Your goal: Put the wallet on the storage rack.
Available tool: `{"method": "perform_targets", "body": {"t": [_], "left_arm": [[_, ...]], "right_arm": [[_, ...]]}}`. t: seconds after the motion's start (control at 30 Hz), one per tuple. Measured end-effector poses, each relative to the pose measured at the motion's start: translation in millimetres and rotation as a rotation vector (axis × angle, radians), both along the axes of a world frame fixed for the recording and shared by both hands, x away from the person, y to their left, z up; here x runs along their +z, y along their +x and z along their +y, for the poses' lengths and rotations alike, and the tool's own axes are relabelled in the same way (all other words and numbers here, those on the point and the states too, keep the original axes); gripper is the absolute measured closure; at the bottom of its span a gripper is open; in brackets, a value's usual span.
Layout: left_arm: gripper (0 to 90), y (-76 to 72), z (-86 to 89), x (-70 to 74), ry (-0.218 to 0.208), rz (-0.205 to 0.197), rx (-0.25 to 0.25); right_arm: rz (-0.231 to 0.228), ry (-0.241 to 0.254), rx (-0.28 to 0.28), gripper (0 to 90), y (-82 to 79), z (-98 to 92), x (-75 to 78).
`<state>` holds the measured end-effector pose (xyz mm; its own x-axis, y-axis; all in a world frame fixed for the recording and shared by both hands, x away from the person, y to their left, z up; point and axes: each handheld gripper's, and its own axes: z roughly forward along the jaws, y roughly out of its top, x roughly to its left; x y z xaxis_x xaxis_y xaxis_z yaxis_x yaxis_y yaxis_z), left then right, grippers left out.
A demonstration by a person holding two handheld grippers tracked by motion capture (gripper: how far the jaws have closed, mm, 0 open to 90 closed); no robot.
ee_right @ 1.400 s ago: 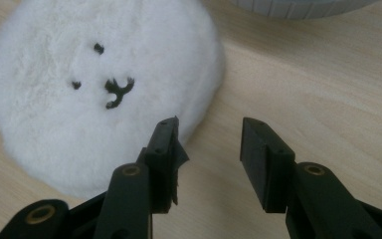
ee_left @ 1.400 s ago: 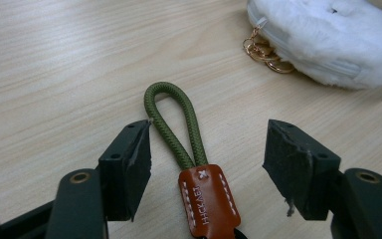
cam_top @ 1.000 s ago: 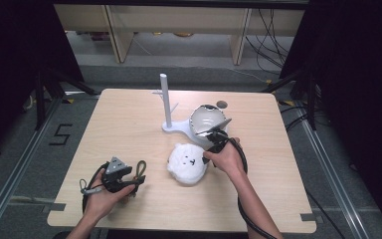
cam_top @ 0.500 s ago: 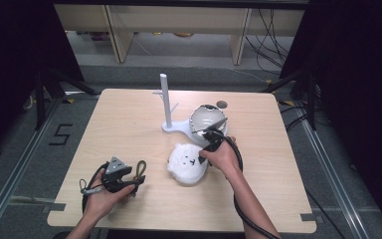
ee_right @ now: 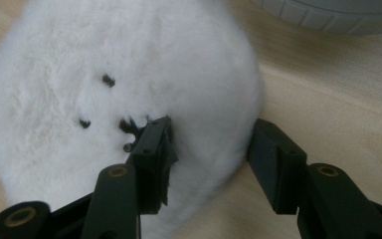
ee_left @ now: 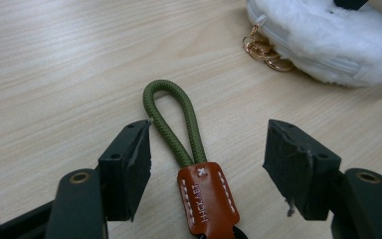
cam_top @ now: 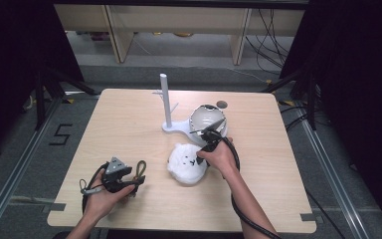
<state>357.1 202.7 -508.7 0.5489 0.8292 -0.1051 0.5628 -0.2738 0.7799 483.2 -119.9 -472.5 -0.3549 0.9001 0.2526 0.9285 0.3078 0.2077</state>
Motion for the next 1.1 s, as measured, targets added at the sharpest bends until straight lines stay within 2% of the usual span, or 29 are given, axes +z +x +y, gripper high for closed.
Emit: {"method": "perform_targets", "body": {"t": [0.07, 0.1, 0.13, 0.17, 0.23, 0.4, 0.5, 0.53, 0.6, 0.63, 0.73, 0.83, 0.93, 0.97, 1.07, 1.1], "left_arm": [[34.0, 0.0, -0.2, 0.1, 0.002, 0.002, -0.002], [34.0, -0.1, -0.2, 0.1, 0.004, 0.003, -0.003], [34.0, -0.2, -0.4, 0.2, 0.002, 0.004, -0.003], [34.0, -0.3, -0.5, 0.1, 0.001, 0.004, -0.001], [34.0, -0.1, -0.3, 0.3, 0.004, 0.002, -0.004], [34.0, -0.4, -0.8, 0.0, 0.001, 0.006, 0.000], [34.0, -0.1, -1.4, -0.3, -0.007, 0.005, -0.001], [34.0, -0.1, -1.4, -0.4, -0.008, 0.004, -0.001], [34.0, 0.2, -0.4, -0.1, 0.005, 0.006, -0.007], [34.0, 0.2, -0.4, -0.4, 0.002, 0.005, -0.006], [34.0, 0.1, -0.4, -0.5, 0.003, 0.007, -0.006], [34.0, -0.1, -0.6, -0.5, 0.001, 0.007, -0.004], [34.0, -0.1, 0.0, -0.1, 0.002, 0.007, -0.002], [34.0, -0.1, 0.2, -0.1, 0.001, 0.006, -0.002], [34.0, 0.2, 0.4, -0.9, -0.008, 0.001, 0.000], [34.0, 0.1, 0.3, -0.4, -0.005, 0.004, 0.002]], "right_arm": [[0.005, 0.001, -0.019, 54.2, -0.4, 1.4, -1.2], [0.028, 0.007, -0.008, 54.5, 0.8, 0.6, -1.0], [0.026, 0.009, 0.000, 54.9, 1.7, -0.4, -2.2], [0.016, 0.017, -0.023, 55.3, 1.1, 0.8, -3.8], [0.055, 0.021, -0.022, 56.1, 2.6, 0.1, -2.9], [0.063, 0.031, -0.022, 58.9, 4.3, -0.5, -3.4], [0.038, 0.023, -0.023, 62.2, 4.2, 0.9, -4.9], [0.065, 0.036, -0.011, 64.0, 4.5, 0.6, -3.7], [0.073, 0.038, -0.009, 67.5, 4.5, 1.2, -3.3], [0.054, 0.032, 0.016, 69.8, 5.3, 0.0, -4.2], [0.056, 0.039, 0.022, 75.8, 4.3, 2.0, -3.2], [0.031, 0.029, 0.048, 80.6, 2.2, 2.2, -1.6], [0.021, 0.032, 0.054, 81.6, 0.6, 1.9, -1.3], [0.003, 0.029, 0.049, 81.9, -0.9, 2.4, -1.8], [0.015, 0.032, 0.053, 82.8, -4.8, 2.8, 1.9], [-0.006, 0.035, 0.074, 83.2, -7.2, 1.4, 4.1]]}}
